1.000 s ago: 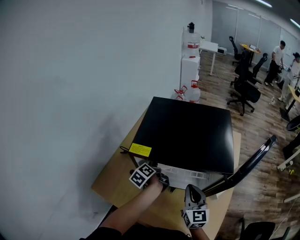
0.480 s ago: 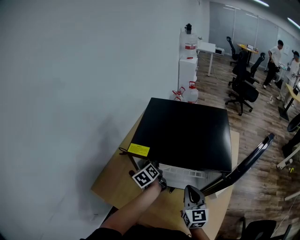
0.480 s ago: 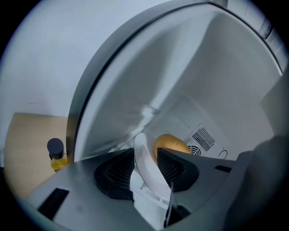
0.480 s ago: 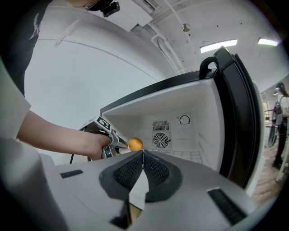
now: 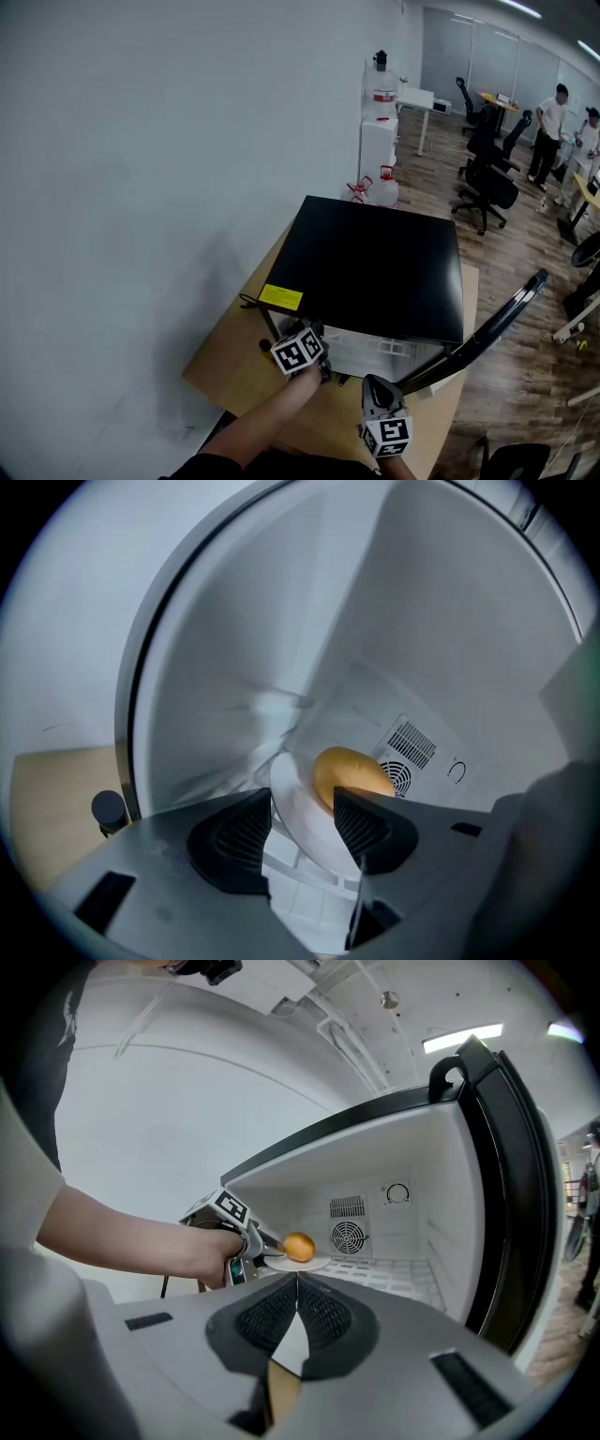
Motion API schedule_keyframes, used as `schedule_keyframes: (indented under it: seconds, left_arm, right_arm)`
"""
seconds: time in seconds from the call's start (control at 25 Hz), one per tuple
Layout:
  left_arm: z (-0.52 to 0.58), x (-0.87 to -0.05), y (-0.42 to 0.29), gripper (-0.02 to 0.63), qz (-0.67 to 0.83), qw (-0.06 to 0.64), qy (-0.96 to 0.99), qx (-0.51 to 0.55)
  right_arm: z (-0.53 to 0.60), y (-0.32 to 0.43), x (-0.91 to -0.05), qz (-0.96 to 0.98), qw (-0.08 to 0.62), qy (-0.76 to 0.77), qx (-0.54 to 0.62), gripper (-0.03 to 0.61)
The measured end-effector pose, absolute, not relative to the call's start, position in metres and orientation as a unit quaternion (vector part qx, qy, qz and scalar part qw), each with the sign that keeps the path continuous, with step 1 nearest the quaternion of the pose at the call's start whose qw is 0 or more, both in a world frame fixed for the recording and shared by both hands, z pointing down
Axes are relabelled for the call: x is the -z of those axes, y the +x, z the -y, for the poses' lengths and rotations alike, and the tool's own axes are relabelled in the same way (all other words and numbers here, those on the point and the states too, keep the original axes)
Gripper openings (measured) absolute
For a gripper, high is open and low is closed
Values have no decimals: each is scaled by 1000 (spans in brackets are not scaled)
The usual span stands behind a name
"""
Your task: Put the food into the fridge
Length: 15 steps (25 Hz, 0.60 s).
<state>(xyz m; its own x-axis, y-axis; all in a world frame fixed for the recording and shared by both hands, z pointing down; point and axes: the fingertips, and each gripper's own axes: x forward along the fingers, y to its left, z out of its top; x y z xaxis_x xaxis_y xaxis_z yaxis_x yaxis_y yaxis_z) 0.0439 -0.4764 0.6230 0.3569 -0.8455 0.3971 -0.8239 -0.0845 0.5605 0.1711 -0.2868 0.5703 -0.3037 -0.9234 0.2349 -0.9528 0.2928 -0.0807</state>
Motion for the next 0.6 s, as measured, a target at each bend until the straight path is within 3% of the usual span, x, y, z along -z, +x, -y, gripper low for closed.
schedule_keyframes:
  seconds: [0.24,0.6]
  left_arm:
    - [471,-621,46,250,565,331,756,7]
    - [470,-624,52,275,559,288,777,-12]
  right_arm:
    - [280,156,-565,822,65,557,-103,60]
    - [270,156,-569,814,71,567,-102,60]
